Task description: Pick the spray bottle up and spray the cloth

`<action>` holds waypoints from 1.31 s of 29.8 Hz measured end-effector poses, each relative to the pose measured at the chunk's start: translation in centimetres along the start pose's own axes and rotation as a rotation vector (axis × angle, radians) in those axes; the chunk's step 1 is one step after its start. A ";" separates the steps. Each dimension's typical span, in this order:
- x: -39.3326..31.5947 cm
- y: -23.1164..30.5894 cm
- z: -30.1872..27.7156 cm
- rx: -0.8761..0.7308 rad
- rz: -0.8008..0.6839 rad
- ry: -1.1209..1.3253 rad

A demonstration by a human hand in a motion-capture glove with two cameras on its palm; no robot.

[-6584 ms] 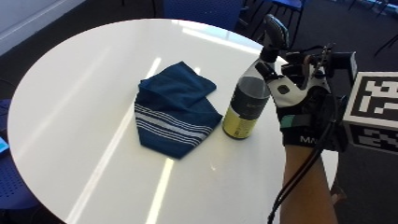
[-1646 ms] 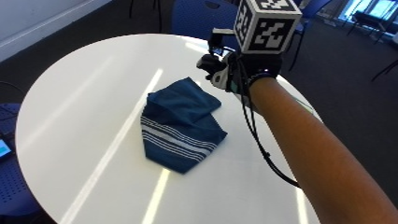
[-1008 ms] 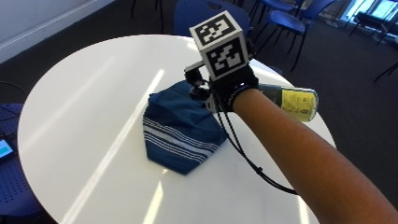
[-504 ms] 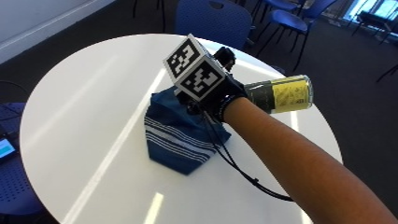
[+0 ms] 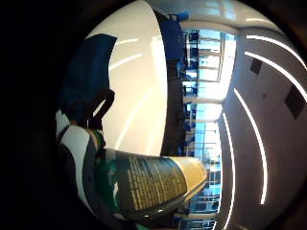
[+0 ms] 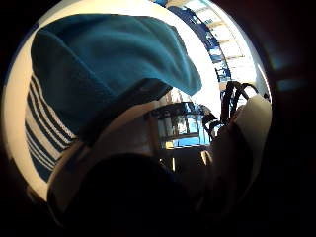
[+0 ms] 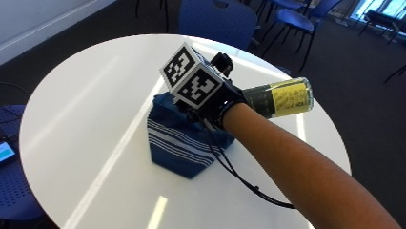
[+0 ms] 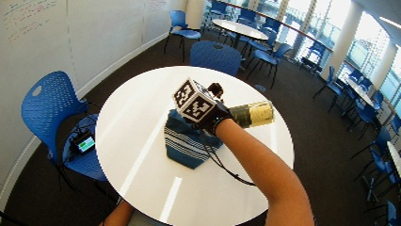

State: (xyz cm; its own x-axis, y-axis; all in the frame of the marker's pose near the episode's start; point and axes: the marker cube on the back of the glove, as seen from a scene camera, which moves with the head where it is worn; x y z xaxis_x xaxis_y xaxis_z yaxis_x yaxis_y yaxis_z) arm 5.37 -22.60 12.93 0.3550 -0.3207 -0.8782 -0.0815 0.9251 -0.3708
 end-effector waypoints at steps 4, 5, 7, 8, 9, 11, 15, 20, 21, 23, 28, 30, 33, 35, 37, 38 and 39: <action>-0.3 0.1 0.1 -0.008 -0.006 0.003; -0.3 0.1 0.2 -0.008 -0.007 0.002; -0.3 0.2 0.3 -0.008 -0.008 -0.001; -0.2 0.2 0.3 -0.007 -0.008 -0.003; -0.2 0.2 0.3 -0.006 -0.008 -0.005; -0.1 0.2 0.2 -0.001 -0.005 -0.008; 0.1 0.1 -0.2 0.011 -0.005 -0.017; -0.3 0.3 -0.8 0.037 0.003 -0.050; -0.4 0.3 -1.1 0.045 0.006 -0.060; -0.5 0.5 -1.5 0.060 0.014 -0.086; -0.8 1.0 -2.6 0.096 0.038 -0.203; -0.8 1.2 -3.3 0.122 0.050 -0.253; -0.7 1.4 -4.7 0.160 0.060 -0.343; -0.4 1.6 -5.7 0.181 0.064 -0.429; -0.1 1.8 -6.7 0.203 0.071 -0.527; 0.1 1.9 -7.1 0.215 0.076 -0.579; 0.3 2.1 -7.6 0.228 0.082 -0.630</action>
State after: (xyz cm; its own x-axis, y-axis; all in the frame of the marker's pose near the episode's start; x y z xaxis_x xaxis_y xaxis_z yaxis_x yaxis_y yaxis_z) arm -1.76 -22.29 9.64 0.8368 -0.1322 -0.5313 0.0428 0.9832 -0.1772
